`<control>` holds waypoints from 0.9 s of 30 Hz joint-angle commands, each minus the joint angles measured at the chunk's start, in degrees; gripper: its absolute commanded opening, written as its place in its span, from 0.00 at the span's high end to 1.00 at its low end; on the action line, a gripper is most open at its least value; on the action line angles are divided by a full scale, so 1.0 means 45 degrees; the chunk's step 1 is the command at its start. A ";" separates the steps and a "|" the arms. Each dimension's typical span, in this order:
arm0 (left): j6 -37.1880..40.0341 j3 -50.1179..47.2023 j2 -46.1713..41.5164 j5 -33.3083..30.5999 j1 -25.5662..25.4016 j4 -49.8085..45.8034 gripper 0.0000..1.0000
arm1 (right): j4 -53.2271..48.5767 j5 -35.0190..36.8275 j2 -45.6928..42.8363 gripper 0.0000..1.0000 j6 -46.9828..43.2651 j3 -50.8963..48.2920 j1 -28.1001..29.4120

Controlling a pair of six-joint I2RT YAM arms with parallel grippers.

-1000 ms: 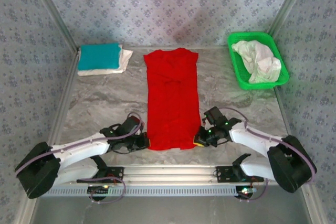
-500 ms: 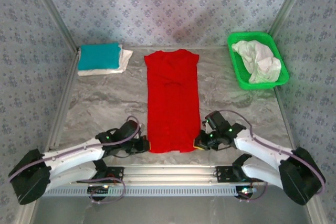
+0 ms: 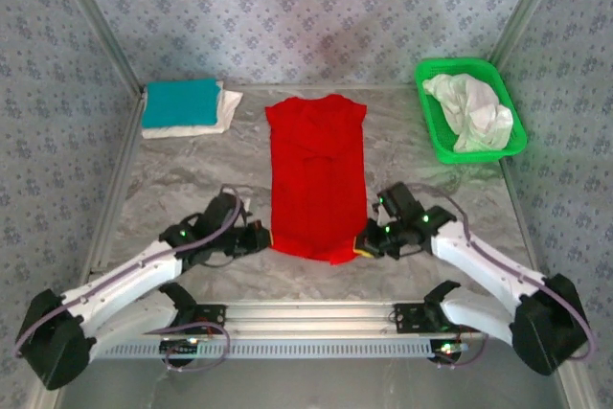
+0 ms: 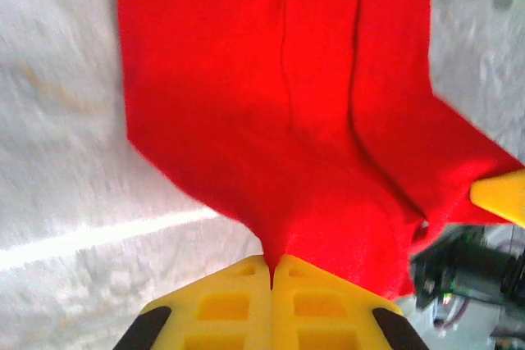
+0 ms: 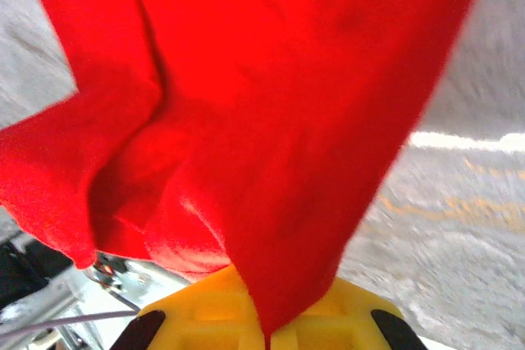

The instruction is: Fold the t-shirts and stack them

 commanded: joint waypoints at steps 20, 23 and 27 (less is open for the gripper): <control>0.6580 0.9732 1.0412 0.1551 0.3935 -0.1022 1.00 | 0.0076 -0.0460 0.9470 1.00 -0.4489 0.8901 -0.3669; 0.7075 1.0694 1.1375 0.1492 0.3935 -0.1705 1.00 | 0.0048 -0.0409 1.0277 0.98 -0.4447 0.9505 -0.3770; 0.7387 1.1352 1.2241 0.1316 0.4032 -0.1809 1.00 | 0.0069 -0.0243 1.0858 0.98 -0.4215 0.9904 -0.3971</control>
